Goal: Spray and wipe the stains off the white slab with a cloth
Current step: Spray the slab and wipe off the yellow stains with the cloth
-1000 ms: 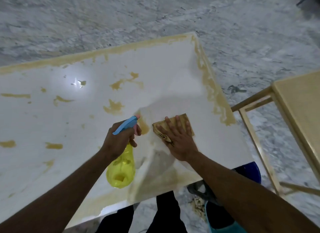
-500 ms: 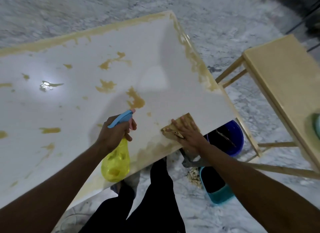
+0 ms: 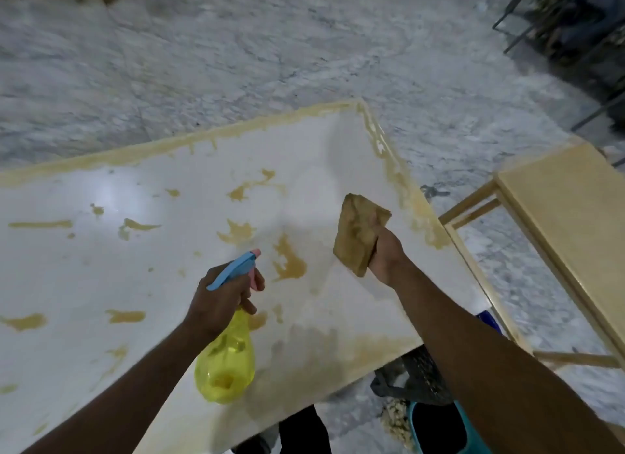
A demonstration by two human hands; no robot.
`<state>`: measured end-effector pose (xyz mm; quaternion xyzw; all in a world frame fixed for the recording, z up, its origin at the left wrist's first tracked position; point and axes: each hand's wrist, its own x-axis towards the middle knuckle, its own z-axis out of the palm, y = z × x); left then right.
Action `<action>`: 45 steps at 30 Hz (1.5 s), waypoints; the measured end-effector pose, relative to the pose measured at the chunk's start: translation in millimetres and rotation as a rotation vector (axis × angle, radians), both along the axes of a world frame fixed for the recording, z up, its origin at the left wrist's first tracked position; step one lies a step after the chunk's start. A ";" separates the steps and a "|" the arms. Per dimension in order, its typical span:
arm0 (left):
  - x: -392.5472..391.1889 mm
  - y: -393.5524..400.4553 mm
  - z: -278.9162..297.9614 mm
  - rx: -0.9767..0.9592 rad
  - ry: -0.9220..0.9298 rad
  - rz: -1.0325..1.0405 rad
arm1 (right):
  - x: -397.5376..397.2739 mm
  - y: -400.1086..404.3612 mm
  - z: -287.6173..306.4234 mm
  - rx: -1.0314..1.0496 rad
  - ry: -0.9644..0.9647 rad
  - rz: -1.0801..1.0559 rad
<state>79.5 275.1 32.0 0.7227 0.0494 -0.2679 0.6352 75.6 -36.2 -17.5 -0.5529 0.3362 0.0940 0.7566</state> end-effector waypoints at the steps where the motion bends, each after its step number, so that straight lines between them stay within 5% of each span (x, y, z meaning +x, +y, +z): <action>1: 16.1 -0.8 1.6 0.006 -0.010 0.035 | 26.6 5.0 7.2 -0.005 -0.025 0.058; 10: 128.4 -16.3 7.2 0.014 -0.076 0.196 | 215.1 5.3 25.7 -0.030 -0.096 0.058; 19: 200.0 -14.8 -1.1 0.014 -0.100 0.287 | 348.5 12.8 -56.9 -1.110 -0.007 0.332; 22: 205.4 -10.2 -5.3 0.011 -0.099 0.300 | 347.8 51.1 -88.8 -1.186 0.068 0.565; 33: 190.8 3.6 -14.9 0.043 -0.085 0.345 | 308.3 132.4 -122.2 -1.489 -0.224 0.982; 38: 171.5 2.2 -20.2 0.056 -0.076 0.300 | 259.2 132.9 -132.9 -1.503 -0.402 0.952; 45: 122.9 10.1 -11.4 0.032 -0.053 0.222 | 172.5 131.1 -127.5 -1.478 -0.386 0.990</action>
